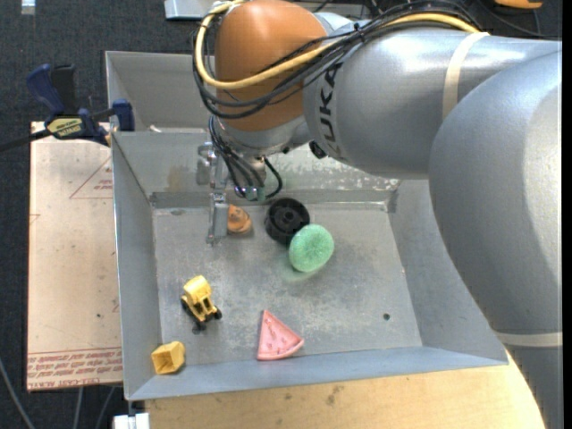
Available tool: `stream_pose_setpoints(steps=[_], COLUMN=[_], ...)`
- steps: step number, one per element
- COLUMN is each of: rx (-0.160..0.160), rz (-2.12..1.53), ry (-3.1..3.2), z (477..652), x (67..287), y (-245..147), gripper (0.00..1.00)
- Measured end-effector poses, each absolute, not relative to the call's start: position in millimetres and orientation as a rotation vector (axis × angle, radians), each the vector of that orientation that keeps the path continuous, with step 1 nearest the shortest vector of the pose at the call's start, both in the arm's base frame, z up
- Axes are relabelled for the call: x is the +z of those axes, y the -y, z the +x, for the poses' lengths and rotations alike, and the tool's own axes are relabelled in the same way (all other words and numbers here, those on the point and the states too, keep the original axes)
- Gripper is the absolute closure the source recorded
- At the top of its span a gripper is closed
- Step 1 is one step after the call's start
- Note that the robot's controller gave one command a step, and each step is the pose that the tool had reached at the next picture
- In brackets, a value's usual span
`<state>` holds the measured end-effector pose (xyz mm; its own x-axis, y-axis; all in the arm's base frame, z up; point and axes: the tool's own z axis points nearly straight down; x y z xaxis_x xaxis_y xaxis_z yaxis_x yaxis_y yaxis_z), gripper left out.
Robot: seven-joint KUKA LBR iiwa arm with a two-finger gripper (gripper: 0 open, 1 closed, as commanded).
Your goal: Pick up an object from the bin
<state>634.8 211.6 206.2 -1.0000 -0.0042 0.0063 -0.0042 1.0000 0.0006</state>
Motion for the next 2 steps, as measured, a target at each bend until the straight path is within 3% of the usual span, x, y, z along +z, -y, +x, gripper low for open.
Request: stream_pose_setpoints(steps=[1,2], rx=[-0.003,-0.003], rz=[-0.001,-0.002], ry=[3.143,3.143], z=[636.7,636.8], x=[211.5,211.4], y=[-210.1,-209.9], gripper=[1.00,0.00])
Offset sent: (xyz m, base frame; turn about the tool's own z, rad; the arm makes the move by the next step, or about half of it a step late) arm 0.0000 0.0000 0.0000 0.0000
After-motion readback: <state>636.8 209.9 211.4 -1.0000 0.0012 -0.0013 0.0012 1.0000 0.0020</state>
